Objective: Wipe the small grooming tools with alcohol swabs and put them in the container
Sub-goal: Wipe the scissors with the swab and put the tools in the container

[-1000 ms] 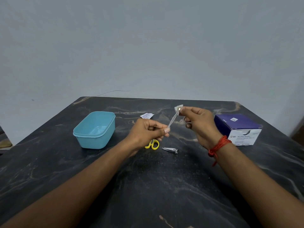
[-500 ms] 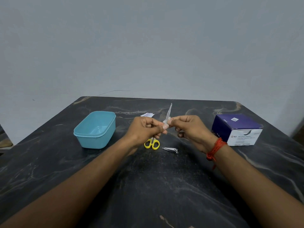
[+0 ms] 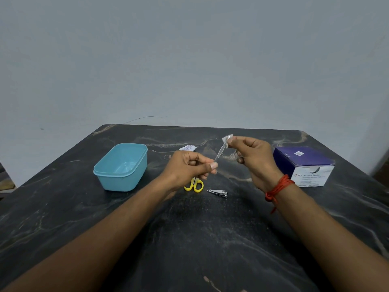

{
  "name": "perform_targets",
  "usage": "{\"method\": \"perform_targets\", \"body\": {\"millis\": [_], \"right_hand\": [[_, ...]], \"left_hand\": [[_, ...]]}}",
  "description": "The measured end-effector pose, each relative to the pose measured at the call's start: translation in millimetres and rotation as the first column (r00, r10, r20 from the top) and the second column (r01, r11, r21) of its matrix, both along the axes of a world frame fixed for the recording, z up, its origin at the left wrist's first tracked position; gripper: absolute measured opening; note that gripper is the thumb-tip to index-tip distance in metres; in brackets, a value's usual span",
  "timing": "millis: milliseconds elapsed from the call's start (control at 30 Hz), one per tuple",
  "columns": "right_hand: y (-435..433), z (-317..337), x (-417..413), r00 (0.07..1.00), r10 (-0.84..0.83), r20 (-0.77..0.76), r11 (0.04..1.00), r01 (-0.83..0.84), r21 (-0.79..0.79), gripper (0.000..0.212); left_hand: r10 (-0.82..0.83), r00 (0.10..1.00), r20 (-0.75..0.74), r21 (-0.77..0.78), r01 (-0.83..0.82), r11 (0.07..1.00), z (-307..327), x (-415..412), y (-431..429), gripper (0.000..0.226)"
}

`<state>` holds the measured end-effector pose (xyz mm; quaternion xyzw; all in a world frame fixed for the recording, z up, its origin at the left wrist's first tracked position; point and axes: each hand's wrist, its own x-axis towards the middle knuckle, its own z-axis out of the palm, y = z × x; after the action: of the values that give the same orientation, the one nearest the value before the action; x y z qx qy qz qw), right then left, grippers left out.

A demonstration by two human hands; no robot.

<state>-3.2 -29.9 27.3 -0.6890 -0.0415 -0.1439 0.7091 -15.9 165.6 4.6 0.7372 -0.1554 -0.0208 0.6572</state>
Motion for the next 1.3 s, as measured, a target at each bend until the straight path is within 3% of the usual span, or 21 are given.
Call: {"method": "perform_targets", "body": {"millis": [267,633,1100,1300], "right_hand": [[-6,3,1,1.000,-0.007,-0.007,0.999,0.008,0.034,0.022],[3,6,-7,0.999,0.040,-0.024,0.999,-0.040,0.006,0.012],[22,-9,-13,0.994,0.097,0.039,0.987,-0.091,-0.135,0.013],[23,-9,-14,0.996,0.075,0.042,0.988,-0.068,-0.136,0.012]], "left_hand": [[0.060,0.998,-0.013,-0.054,-0.061,0.997,1,1,3,0.020],[0.047,0.999,0.018,0.018,-0.048,0.999,-2,1,1,0.019],[0.129,0.990,0.057,-0.050,-0.126,0.991,2,1,2,0.014],[0.112,0.990,0.080,-0.005,-0.112,0.994,0,2,2,0.012]]}}
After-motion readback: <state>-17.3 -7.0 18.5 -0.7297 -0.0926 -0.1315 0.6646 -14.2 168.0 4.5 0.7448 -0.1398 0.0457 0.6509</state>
